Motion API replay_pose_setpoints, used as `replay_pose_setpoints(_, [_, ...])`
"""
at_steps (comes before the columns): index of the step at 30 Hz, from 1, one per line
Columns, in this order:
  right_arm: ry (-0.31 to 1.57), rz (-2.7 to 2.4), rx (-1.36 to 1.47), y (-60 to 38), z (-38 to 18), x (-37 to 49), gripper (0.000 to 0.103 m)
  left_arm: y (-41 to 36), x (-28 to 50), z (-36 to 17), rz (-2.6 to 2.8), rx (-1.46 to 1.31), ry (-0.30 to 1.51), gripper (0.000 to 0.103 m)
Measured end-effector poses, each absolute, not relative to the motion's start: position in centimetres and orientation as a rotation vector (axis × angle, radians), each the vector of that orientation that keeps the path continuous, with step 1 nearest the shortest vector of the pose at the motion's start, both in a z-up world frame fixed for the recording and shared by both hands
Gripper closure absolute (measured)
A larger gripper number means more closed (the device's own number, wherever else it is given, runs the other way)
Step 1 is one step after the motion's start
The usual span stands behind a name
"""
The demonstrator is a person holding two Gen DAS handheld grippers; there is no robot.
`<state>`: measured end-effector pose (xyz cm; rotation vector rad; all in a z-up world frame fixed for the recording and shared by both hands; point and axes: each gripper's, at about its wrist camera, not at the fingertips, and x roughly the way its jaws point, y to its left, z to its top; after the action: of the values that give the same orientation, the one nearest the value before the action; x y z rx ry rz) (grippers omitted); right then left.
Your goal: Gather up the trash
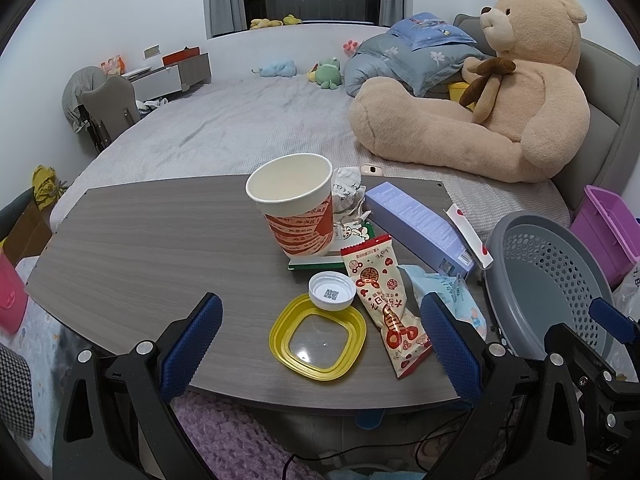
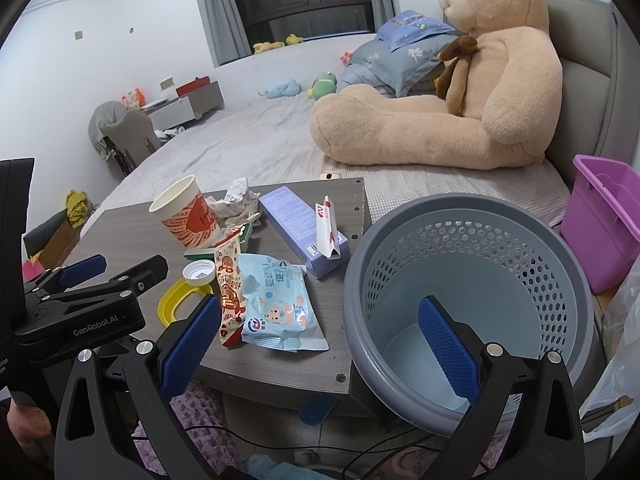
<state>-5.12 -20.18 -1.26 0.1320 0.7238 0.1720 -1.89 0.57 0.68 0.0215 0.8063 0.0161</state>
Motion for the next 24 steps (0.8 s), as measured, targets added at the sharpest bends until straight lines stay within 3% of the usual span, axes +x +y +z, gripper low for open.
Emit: replay_pose_setpoints(24, [0.804, 0.193, 0.087, -19.3, -4.1, 3.6, 0.009, 5.2, 1.7, -1.5, 0.121, -0.047, 0.816, 0.008])
